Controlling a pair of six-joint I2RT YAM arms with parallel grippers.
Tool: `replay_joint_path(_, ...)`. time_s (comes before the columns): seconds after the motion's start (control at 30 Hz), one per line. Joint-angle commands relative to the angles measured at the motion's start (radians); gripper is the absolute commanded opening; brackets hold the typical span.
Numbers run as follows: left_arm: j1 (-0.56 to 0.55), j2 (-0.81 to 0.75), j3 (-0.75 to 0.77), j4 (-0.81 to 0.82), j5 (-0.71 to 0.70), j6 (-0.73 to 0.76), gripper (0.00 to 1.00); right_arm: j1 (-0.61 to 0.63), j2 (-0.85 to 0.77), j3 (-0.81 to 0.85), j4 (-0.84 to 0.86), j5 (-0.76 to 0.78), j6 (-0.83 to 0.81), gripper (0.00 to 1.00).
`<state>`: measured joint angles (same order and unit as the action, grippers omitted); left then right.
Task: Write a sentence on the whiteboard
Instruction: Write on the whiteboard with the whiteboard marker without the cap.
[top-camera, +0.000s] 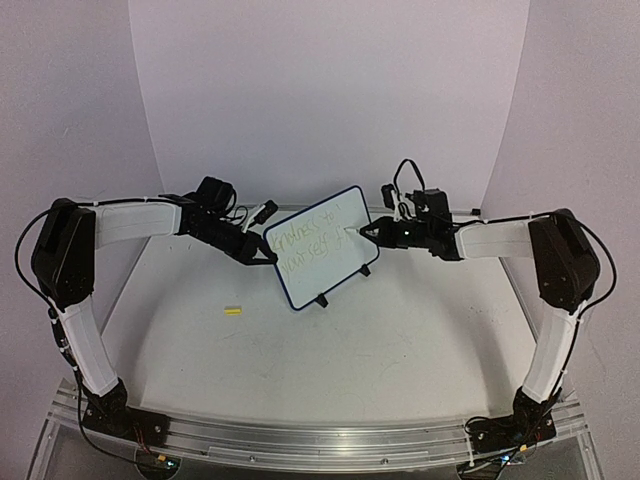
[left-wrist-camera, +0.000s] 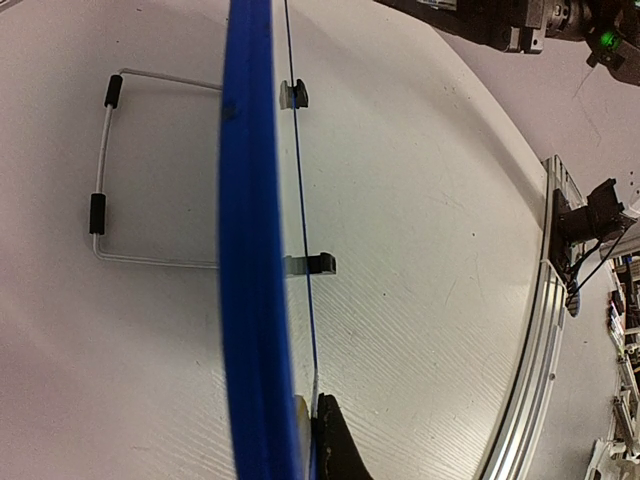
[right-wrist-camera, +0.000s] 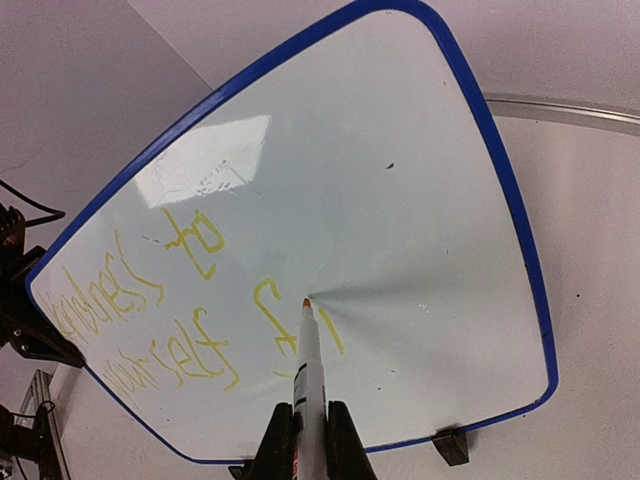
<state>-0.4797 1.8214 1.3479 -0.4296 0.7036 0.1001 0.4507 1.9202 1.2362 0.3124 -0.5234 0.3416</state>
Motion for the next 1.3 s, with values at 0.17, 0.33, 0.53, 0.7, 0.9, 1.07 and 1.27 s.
replay_joint_path(0.17, -0.005, 0.01, 0.034, -0.009, -0.021, 0.015, 0.0, 0.004, 0.032, 0.057, 0.017, 0.003, -0.001, 0.0)
replay_joint_path(0.33, -0.005, 0.01, 0.034, -0.009, -0.021, 0.013, 0.0, 0.005, 0.02, 0.05, 0.018, 0.014, -0.004, 0.0)
replay_joint_path(0.53, -0.005, 0.01, 0.034, -0.01, -0.021, 0.012, 0.0, 0.005, -0.04, 0.004, 0.022, 0.035, -0.009, 0.0)
replay_joint_path(0.7, -0.005, 0.01, 0.034, -0.009, -0.021, 0.013, 0.0, 0.004, -0.097, -0.045, 0.029, 0.066, -0.007, 0.0)
replay_joint_path(0.9, -0.007, 0.01, 0.033, -0.008, -0.021, 0.012, 0.0, 0.003, -0.097, -0.056, 0.03, 0.072, -0.006, 0.0)
replay_joint_path(1.07, -0.007, 0.01, 0.033, -0.007, -0.021, 0.011, 0.0, 0.004, -0.062, -0.034, 0.03, 0.058, -0.005, 0.0)
replay_joint_path(1.27, -0.007, 0.01, 0.034, -0.008, -0.022, 0.012, 0.0, 0.004, -0.027, -0.004, 0.024, 0.038, -0.006, 0.0)
